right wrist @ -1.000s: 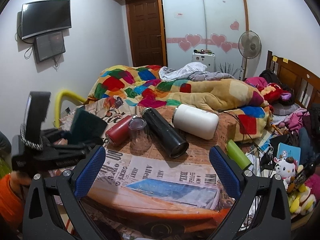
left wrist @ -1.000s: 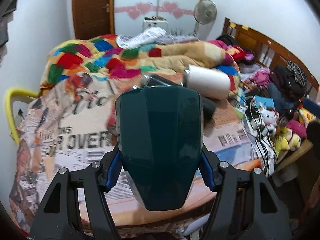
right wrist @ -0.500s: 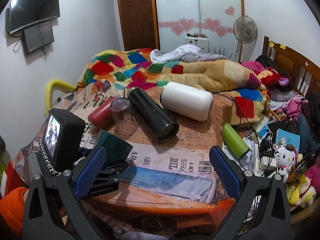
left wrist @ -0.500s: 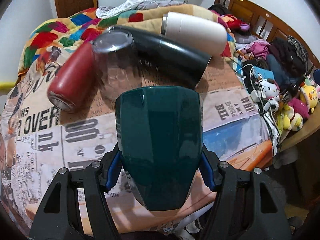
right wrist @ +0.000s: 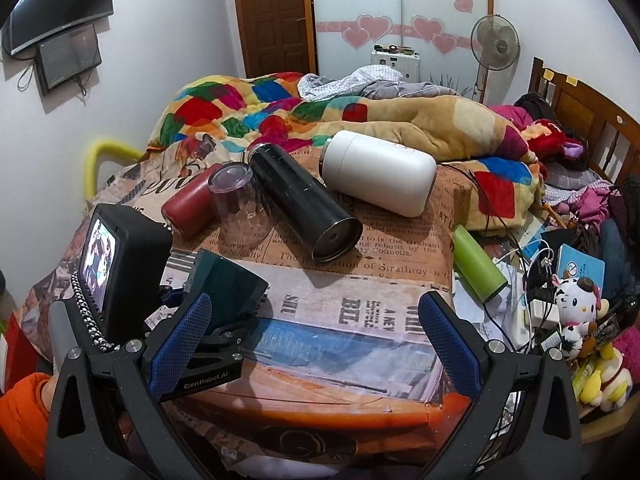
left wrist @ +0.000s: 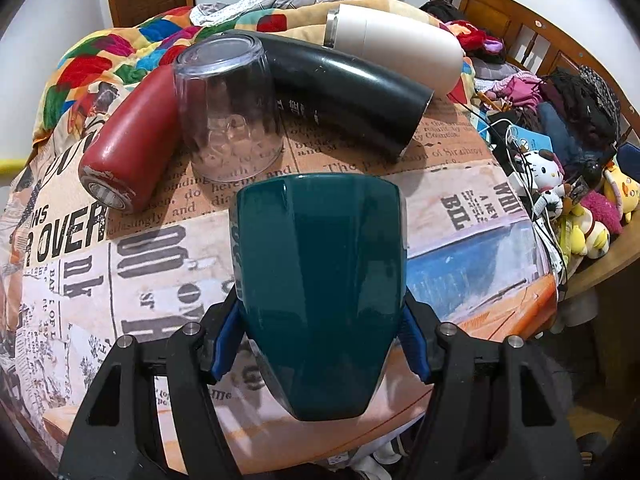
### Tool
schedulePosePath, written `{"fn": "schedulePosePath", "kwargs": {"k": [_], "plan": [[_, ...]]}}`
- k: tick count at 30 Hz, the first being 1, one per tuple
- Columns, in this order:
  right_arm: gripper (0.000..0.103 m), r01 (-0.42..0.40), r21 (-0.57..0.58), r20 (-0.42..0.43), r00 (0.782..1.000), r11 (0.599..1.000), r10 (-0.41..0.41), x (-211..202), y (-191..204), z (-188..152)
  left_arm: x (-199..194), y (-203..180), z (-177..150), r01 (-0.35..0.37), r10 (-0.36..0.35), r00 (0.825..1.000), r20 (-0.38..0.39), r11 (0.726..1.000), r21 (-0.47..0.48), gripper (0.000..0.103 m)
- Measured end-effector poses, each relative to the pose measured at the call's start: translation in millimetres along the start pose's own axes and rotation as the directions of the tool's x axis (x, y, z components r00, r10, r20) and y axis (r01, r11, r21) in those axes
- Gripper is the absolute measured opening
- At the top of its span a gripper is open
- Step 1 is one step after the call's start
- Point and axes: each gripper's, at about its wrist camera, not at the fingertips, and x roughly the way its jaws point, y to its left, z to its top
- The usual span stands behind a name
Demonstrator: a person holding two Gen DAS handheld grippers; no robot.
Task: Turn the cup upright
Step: 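Rotate the left gripper to turn the green cup opening upward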
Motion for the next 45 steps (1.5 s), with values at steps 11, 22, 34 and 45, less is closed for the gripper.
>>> {"fn": "schedulePosePath", "kwargs": {"k": [11,22,34,45], "plan": [[0.103,0.002,-0.020,0.015,1.000,1.000,-0.001,-5.7,10.2,5.4,-52.4,13.8,-7.7,0.004,-0.002,0.997,0.073,1.000,-0.025,0.070],[0.103,-0.033,-0.061,-0.027,0.999,0.998,0.031,16.9,40.0,5.1,-112.7,90.6,-42.2,-0.195,0.230,0.957,0.178,0.962,-0.192,0.071],[0.094,-0.135,0.043,-0.248,0.958,0.990,0.142,95.8,56.4,-6.1,-113.8,127.6,-68.1,-0.218,0.269,0.948,0.170,0.938,-0.270,0.071],[0.085,-0.185,0.096,-0.299,0.932,0.978,0.206,123.6,66.3,1.7,-111.4,125.3,-63.5,-0.204,0.260,0.947,0.188,0.941,-0.272,0.071]]}}
